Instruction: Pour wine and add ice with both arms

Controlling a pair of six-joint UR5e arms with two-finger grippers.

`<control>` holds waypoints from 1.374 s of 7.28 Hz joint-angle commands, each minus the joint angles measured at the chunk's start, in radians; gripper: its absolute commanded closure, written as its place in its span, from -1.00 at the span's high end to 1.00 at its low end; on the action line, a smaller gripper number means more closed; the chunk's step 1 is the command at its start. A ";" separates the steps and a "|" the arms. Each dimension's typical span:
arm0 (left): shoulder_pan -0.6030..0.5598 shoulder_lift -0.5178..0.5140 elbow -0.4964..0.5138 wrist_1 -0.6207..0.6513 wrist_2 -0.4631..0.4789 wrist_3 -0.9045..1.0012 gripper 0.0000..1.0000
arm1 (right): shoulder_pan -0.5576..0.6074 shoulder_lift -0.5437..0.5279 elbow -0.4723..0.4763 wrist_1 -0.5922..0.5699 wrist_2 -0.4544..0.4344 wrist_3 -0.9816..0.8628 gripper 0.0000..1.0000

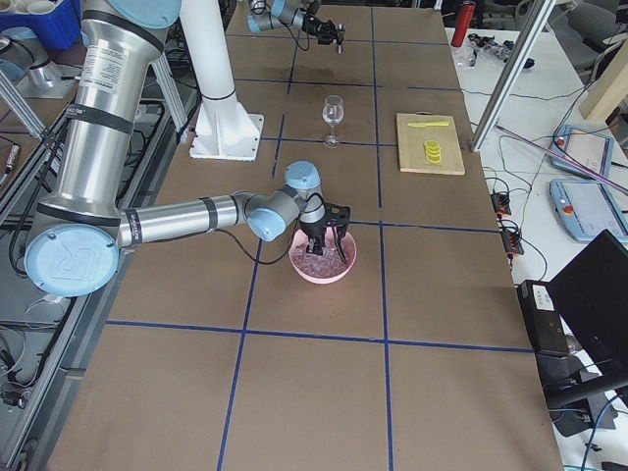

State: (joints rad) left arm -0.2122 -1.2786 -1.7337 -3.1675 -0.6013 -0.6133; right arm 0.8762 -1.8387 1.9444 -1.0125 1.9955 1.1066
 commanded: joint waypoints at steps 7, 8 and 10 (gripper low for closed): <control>0.109 -0.056 0.016 0.173 0.049 -0.379 -1.00 | 0.081 -0.017 0.129 -0.006 0.035 0.015 -1.00; 0.112 -0.086 0.055 0.173 0.092 -0.384 -1.00 | 0.089 -0.013 0.134 -0.006 0.043 0.015 -1.00; 0.117 -0.169 0.149 0.173 0.181 -0.407 -1.00 | 0.090 -0.011 0.156 -0.006 0.048 0.015 -1.00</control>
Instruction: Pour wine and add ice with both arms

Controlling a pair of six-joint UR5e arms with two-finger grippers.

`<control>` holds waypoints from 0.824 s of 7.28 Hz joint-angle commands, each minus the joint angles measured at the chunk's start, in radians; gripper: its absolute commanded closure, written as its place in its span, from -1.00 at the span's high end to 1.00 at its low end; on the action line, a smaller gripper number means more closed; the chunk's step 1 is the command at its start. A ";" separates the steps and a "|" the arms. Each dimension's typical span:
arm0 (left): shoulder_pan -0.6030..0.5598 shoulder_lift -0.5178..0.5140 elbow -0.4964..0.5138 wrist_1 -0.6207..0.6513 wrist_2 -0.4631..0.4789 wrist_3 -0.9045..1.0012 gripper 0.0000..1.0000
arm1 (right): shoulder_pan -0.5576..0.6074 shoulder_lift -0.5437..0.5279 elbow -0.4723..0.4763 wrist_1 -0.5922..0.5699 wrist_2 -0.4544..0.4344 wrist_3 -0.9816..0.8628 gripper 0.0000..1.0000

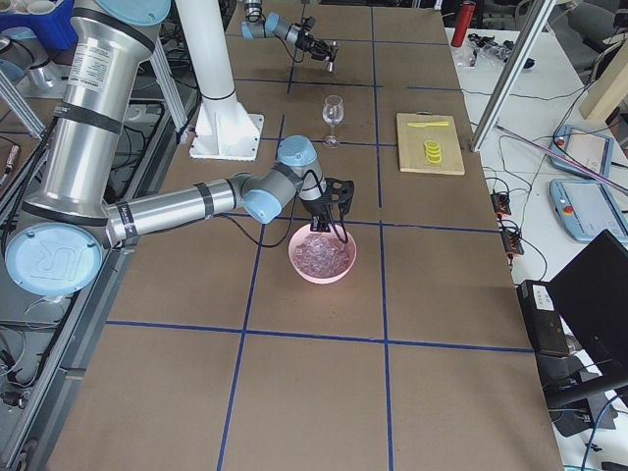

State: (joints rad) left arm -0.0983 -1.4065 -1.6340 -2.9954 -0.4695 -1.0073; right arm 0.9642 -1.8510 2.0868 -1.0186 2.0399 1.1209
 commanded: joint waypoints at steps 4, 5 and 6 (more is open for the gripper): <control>0.005 -0.069 0.069 0.000 0.066 -0.011 -0.51 | 0.014 0.003 0.024 0.000 0.031 0.002 -1.00; 0.005 -0.069 0.069 0.000 0.066 -0.011 -0.29 | 0.014 0.003 0.024 0.000 0.031 0.002 -1.00; 0.006 -0.069 0.071 0.000 0.066 -0.011 -0.19 | 0.014 0.004 0.026 0.000 0.031 0.002 -1.00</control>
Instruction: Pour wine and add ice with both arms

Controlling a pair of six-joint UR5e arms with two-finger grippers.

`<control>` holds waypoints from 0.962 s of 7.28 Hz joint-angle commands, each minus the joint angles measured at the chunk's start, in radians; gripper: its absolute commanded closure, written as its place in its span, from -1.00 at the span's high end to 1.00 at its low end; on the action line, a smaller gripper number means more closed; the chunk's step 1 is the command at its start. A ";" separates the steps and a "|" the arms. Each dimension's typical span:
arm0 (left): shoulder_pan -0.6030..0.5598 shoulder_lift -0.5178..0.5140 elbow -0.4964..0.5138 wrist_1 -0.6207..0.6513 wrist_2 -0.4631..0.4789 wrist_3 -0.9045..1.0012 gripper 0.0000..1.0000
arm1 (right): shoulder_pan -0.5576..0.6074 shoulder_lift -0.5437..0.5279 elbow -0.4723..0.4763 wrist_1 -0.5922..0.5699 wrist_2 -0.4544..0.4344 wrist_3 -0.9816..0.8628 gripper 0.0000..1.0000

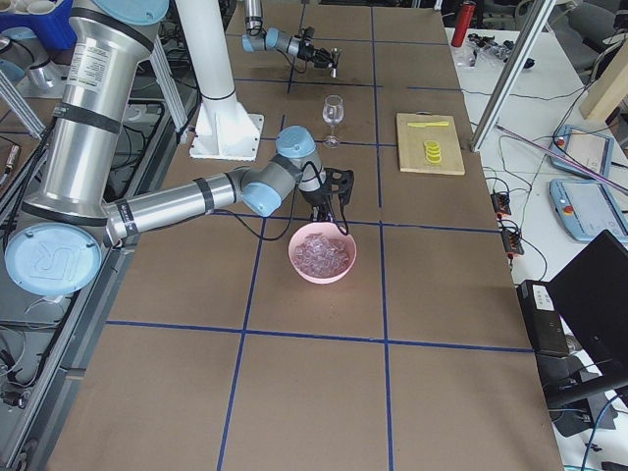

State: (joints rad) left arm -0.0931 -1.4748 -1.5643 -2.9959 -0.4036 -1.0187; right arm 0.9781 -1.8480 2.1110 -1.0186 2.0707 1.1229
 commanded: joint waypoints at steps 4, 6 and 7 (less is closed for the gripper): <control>0.000 -0.001 0.001 -0.002 -0.001 0.005 0.13 | 0.007 0.001 0.001 0.000 0.002 0.000 -1.00; 0.000 0.001 0.001 -0.008 -0.004 0.009 1.00 | 0.008 0.001 0.003 0.000 0.002 0.000 -1.00; 0.000 0.001 -0.003 -0.006 -0.029 0.011 1.00 | 0.008 0.004 0.001 -0.001 0.003 0.000 -1.00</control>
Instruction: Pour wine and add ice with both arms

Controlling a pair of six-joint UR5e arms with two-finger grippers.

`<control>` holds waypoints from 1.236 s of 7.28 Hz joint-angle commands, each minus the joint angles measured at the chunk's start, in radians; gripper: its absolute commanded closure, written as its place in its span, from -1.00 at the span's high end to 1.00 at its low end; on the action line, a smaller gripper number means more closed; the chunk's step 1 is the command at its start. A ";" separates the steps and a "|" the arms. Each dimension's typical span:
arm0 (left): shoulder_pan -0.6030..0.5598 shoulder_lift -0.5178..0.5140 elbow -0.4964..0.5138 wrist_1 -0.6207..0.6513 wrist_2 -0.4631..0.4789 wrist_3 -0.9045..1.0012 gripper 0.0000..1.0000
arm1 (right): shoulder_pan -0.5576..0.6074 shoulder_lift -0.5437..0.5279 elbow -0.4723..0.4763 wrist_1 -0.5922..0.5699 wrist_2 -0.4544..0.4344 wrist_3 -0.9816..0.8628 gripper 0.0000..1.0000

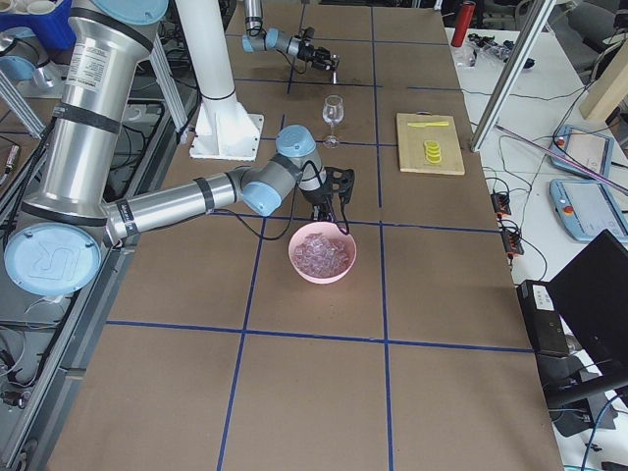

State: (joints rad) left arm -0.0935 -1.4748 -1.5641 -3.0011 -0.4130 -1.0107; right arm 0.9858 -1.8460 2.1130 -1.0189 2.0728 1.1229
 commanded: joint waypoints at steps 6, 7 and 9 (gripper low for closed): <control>-0.003 0.176 -0.170 0.030 -0.326 0.007 1.00 | 0.088 0.034 0.019 -0.001 0.104 0.000 -1.00; -0.005 0.212 -0.225 0.062 -0.373 0.006 1.00 | 0.088 0.047 0.021 -0.001 0.109 0.000 -1.00; -0.006 0.257 -0.257 0.080 -0.496 0.004 1.00 | 0.088 0.103 0.036 -0.039 0.148 0.000 -1.00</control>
State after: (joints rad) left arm -0.0989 -1.2530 -1.7951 -2.9313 -0.8309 -1.0049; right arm 1.0728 -1.7798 2.1385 -1.0294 2.1950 1.1228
